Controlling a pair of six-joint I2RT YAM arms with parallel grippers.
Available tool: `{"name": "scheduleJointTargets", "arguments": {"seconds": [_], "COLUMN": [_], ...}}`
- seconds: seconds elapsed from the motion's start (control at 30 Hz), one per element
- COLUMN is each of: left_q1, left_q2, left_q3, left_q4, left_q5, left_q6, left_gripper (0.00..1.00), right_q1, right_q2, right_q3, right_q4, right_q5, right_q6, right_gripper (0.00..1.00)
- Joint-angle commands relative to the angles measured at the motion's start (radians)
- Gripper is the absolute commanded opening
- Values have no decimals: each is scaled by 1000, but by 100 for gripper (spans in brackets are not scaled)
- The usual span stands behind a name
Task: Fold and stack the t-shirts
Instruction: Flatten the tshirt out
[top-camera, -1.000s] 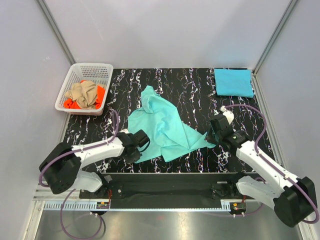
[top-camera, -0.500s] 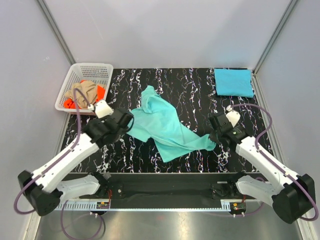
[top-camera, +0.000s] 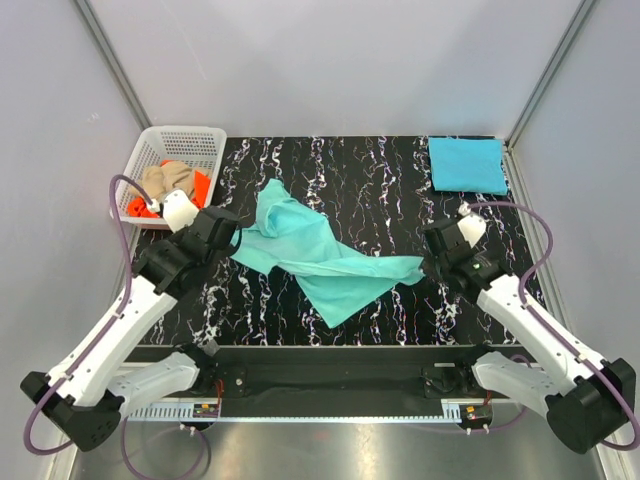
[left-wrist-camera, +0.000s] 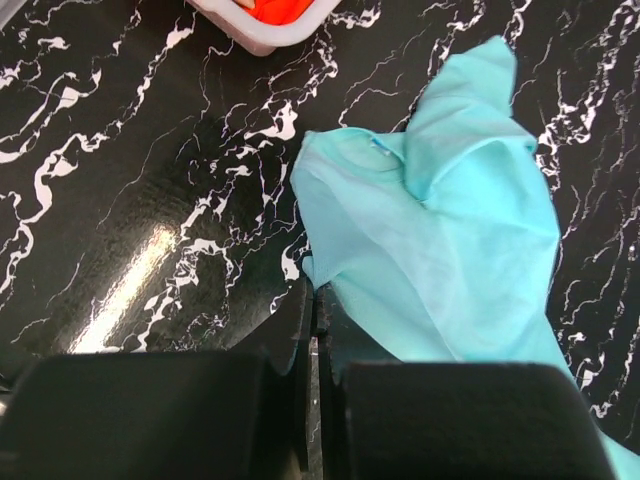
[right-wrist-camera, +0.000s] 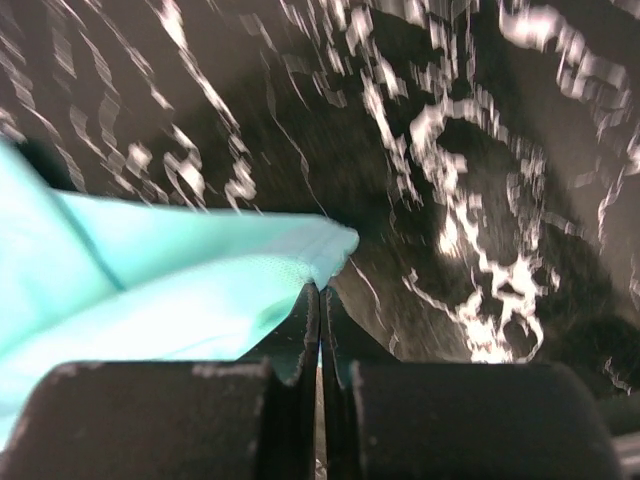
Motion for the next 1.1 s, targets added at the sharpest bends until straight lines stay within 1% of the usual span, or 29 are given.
{"name": "scheduleJointTargets", "arguments": {"seconds": [0.0,0.07,0.1,0.13,0.23,0.27,0.37,0.43,0.63,0.77,0.83,1.07], "left_q1": [11,14,15,17,17,17,17,17,17,16,17,15], "left_q2": [-26,-28,-23,-21,-11,-9,-11,-9,-8,-6,-5,-9], "left_q3": [8,-1,-5,-5,-17,-24,-61,-84,-113,-124,-127,-130], "left_q4": [35,58,62,67,95,113,141,158,179,196,199,211], "left_q5": [-46,-39,-29,-25,21,33,75,89,104,118,119,119], "left_q6": [39,46,55,57,66,66,62,60,63,68,74,80], "left_gripper": [0,0,0,0,0,0,0,0,0,0,0,0], "right_q1": [-5,-6,-6,-6,-8,-6,-6,-6,-6,-6,-6,-6], "right_q2": [-2,13,24,35,70,73,67,62,48,33,24,5], "right_q3": [-95,-142,-153,-165,-188,-196,-227,-254,-351,-363,-360,-362], "right_q4": [24,55,80,83,94,97,126,146,222,200,154,115], "right_q5": [-111,-154,-188,-199,-219,-227,-268,-299,-388,-374,-351,-374], "right_q6": [68,82,91,95,118,125,167,220,366,407,437,496], "right_gripper": [0,1,3,9,16,23,32,35,36,35,36,38]}}
